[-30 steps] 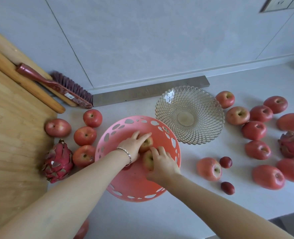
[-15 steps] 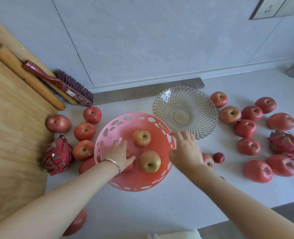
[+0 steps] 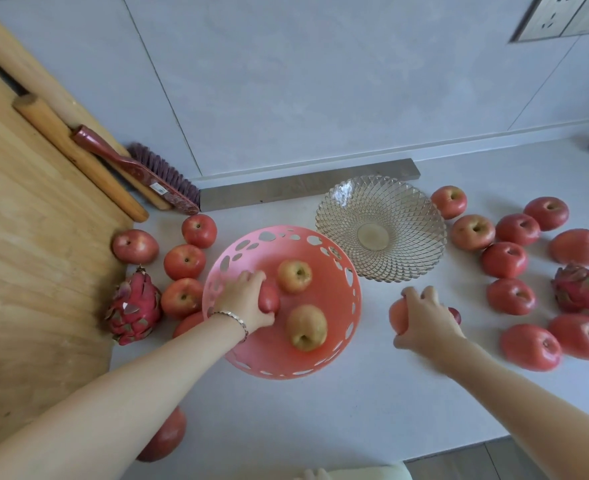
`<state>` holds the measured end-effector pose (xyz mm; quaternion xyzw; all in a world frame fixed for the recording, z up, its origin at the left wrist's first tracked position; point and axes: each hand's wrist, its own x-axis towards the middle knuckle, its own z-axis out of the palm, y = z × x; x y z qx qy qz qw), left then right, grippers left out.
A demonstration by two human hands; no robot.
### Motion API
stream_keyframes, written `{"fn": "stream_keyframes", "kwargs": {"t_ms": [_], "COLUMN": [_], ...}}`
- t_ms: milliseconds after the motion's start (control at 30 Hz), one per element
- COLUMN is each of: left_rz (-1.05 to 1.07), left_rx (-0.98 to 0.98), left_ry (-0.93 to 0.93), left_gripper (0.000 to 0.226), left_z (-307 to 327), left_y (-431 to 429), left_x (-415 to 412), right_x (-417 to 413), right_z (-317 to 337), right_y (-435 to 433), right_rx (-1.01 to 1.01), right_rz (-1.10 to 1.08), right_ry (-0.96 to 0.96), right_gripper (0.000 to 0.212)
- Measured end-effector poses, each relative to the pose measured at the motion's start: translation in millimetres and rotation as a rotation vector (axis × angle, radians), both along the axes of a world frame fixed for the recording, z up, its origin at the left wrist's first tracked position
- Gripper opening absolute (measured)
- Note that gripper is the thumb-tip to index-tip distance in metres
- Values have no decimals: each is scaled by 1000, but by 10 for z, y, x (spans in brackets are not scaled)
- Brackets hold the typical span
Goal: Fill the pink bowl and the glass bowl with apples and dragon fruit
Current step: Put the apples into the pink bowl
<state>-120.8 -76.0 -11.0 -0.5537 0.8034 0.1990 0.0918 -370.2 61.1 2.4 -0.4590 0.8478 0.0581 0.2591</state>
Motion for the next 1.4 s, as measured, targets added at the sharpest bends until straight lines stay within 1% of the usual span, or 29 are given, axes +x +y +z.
{"fn": "stream_keyframes", "kwargs": {"t_ms": [67,100,167,233,300,367,433,500,567,633,700,767,833,900,1033,1100,1200,1300,1333,1400], "left_rz": [8,-4,-29,-46,-86,-114,-100,-58,-36,-45,-57,-93,-197,-297,-453,-466,-414,-382,-335,-226], "left_rx": [-80,-90,-84,-65,-52,7,85,103,106,152,199,205,168,104,-83,-138,-67,19,30,25], "left_ry": [103,133,148,145,160,203,237,266,272,238,205,181,109,3,-199,-243,-197,-94,-69,-45], "left_gripper": [41,35,26,24,29,43,59,67,67,69,73,76,78,78,74,70,70,83,86,84], "left_z": [40,58,78,94,101,66,21,-39,-71,-84,-101,-121,-137,-130,-86,-81,-98,-95,-90,-91], "left_y": [-144,-217,-307,-310,-269,-235,-238,-272,-306,-331,-371,-397,-417,-432,-470,-436,-359,-261,-226,-146], "left_x": [-53,-80,-116,-126,-96,-18,73,146,184,200,215,209,186,149,74,49,71,120,135,163], "right_x": [56,103,231,398,575,760,954,1163,1360,1501,1579,1598,1610,1618,1582,1558,1536,1389,1307,1137], "right_z": [141,213,345,441,484,467,390,269,146,25,-75,-146,-199,-241,-300,-315,-303,-210,-176,-124], "right_y": [-67,-113,-201,-278,-357,-450,-556,-661,-742,-788,-808,-791,-771,-760,-775,-782,-781,-761,-748,-698], "right_rx": [-120,-175,-252,-301,-343,-353,-334,-304,-232,-172,-146,-141,-135,-142,-177,-188,-215,-236,-229,-155], "right_rz": [3,18,62,106,118,163,242,324,388,455,525,568,606,628,586,568,541,469,457,442], "right_ry": [-60,-91,-152,-220,-304,-341,-361,-387,-346,-255,-130,-50,-1,16,-45,-53,-90,-149,-140,-105], "right_gripper": [82,82,80,82,85,81,77,78,78,77,74,70,63,61,64,68,81,94,94,91]}}
